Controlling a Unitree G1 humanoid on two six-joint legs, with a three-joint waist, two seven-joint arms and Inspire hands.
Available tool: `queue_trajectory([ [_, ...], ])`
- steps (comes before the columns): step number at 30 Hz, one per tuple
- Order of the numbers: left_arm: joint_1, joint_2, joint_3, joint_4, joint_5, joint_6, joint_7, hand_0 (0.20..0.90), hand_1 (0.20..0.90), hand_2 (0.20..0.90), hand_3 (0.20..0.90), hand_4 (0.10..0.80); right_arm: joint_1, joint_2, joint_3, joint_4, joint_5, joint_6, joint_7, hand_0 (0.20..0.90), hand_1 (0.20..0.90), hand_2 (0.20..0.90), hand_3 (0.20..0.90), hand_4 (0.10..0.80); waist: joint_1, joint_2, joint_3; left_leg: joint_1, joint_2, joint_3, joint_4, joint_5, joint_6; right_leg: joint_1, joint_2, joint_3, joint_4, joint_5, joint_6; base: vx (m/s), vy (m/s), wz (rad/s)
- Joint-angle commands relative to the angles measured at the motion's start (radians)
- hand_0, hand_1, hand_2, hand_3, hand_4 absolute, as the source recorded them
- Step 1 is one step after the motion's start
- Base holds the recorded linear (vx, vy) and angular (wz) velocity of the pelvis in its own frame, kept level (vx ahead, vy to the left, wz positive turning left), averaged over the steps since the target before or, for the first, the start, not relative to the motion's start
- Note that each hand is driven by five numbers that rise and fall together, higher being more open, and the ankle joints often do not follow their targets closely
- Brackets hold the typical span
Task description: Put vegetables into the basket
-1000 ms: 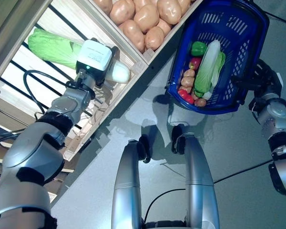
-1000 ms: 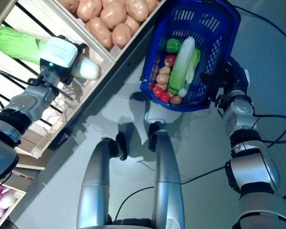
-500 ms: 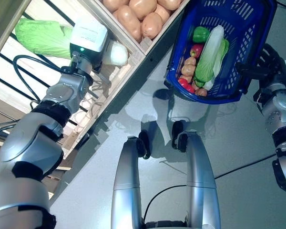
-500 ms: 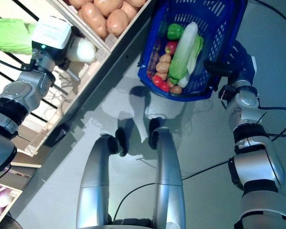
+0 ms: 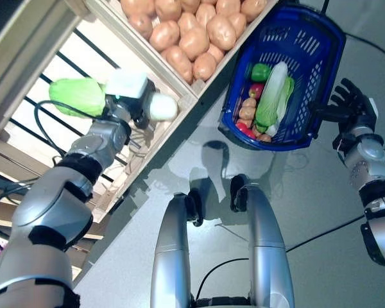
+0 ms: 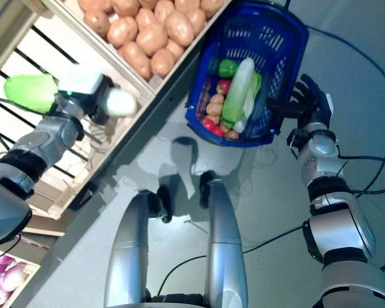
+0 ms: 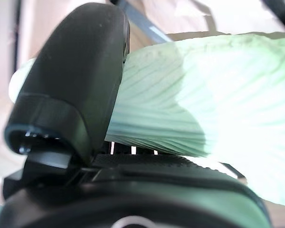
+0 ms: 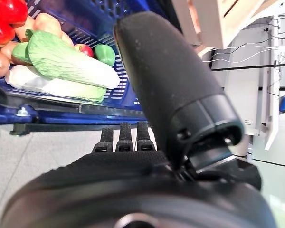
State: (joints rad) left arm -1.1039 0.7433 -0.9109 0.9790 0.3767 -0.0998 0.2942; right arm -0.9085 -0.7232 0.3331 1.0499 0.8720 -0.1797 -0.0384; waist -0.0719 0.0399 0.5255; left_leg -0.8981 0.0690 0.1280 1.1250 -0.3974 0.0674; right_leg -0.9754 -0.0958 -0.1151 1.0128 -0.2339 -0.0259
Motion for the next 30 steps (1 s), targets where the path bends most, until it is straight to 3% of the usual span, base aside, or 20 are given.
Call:
queue_trajectory([
  [1, -0.011, 0.049, 0.119, -0.05, -0.075, -0.066, 0.058, 0.3, 0.3, 0.3, 0.3, 0.4, 0.008, -0.008, -0.082, -0.117, 0.0, -0.11, 0.039, 0.9, 0.9, 0.9, 0.9, 0.8, 0.0, -0.03, -0.049, 0.159, -0.003, 0.045, -0.183, 0.054, -0.034, 0.2, -0.032, -0.004, -0.022, -0.067, 0.006, 0.052, -0.01, 0.0],
  [7, 0.168, 0.074, 0.268, -0.197, -0.221, -0.141, 0.061, 0.3, 0.3, 0.3, 0.3, 0.4, 0.155, 0.043, -0.104, -0.262, -0.112, -0.078, -0.014, 0.9, 0.9, 0.9, 0.9, 0.8, 0.019, -0.043, -0.144, 0.312, -0.024, 0.025, -0.252, 0.055, -0.029, 0.363, -0.053, -0.021, -0.081, -0.085, 0.001, 0.091, -0.023, 0.1],
  [11, 0.338, 0.07, 0.418, -0.344, -0.384, -0.169, 0.063, 0.3, 0.3, 0.3, 0.3, 0.4, 0.313, 0.094, -0.115, -0.419, -0.207, -0.056, -0.095, 0.9, 0.9, 0.9, 0.9, 0.8, 0.039, -0.054, -0.2, 0.458, -0.057, 0.01, -0.376, 0.08, -0.028, 0.515, -0.055, -0.037, -0.189, -0.074, 0.007, 0.159, -0.024, 0.1],
  [14, 0.49, 0.006, 0.556, -0.443, -0.496, -0.201, 0.044, 0.3, 0.3, 0.3, 0.3, 0.4, 0.446, 0.159, -0.152, -0.52, -0.243, -0.062, -0.068, 0.9, 0.9, 0.9, 0.9, 0.8, 0.056, -0.059, -0.249, 0.593, -0.084, -0.009, -0.514, 0.114, -0.025, 0.661, -0.049, -0.053, -0.329, -0.057, 0.017, 0.171, -0.033, 0.11],
  [17, 0.587, -0.075, 0.642, -0.506, -0.556, -0.236, 0.034, 0.3, 0.3, 0.3, 0.3, 0.4, 0.524, 0.23, -0.158, -0.578, -0.285, -0.059, -0.051, 0.9, 0.9, 0.9, 0.9, 0.8, 0.064, -0.059, -0.297, 0.71, -0.09, -0.023, -0.637, 0.148, -0.031, 0.794, -0.03, -0.071, -0.481, -0.032, 0.018, 0.152, -0.032, 0.11],
  [20, 0.675, -0.155, 0.709, -0.598, -0.672, -0.237, -0.017, 0.3, 0.3, 0.3, 0.3, 0.4, 0.58, 0.288, -0.141, -0.662, -0.294, -0.061, 0.056, 0.9, 0.9, 0.9, 0.9, 0.8, 0.072, -0.054, -0.347, 0.808, -0.097, -0.036, -0.758, 0.185, -0.035, 0.898, -0.01, -0.077, -0.62, -0.005, 0.019, 0.1, -0.01, 0.11],
  [24, 0.76, -0.266, 0.767, -0.678, -0.873, -0.257, -0.137, 0.3, 0.3, 0.3, 0.3, 0.4, 0.64, 0.346, -0.115, -0.733, -0.31, -0.004, 0.191, 0.9, 0.9, 0.9, 0.9, 0.8, 0.07, -0.055, -0.387, 0.915, -0.101, -0.044, -0.916, 0.238, -0.041, 1.014, 0.016, -0.074, -0.793, 0.051, 0.026, 0.042, -0.019, 0.04],
  [30, 0.778, -0.326, 0.763, -0.703, -0.907, -0.289, -0.135, 0.3, 0.3, 0.3, 0.3, 0.4, 0.659, 0.357, -0.064, -0.811, -0.213, 0.128, 0.331, 0.9, 0.9, 0.9, 0.9, 0.8, 0.069, -0.062, -0.432, 0.993, -0.097, -0.054, -1.09, 0.304, -0.046, 1.085, 0.04, -0.069, -0.95, 0.124, 0.035, 0.018, -0.039, 0.0],
])
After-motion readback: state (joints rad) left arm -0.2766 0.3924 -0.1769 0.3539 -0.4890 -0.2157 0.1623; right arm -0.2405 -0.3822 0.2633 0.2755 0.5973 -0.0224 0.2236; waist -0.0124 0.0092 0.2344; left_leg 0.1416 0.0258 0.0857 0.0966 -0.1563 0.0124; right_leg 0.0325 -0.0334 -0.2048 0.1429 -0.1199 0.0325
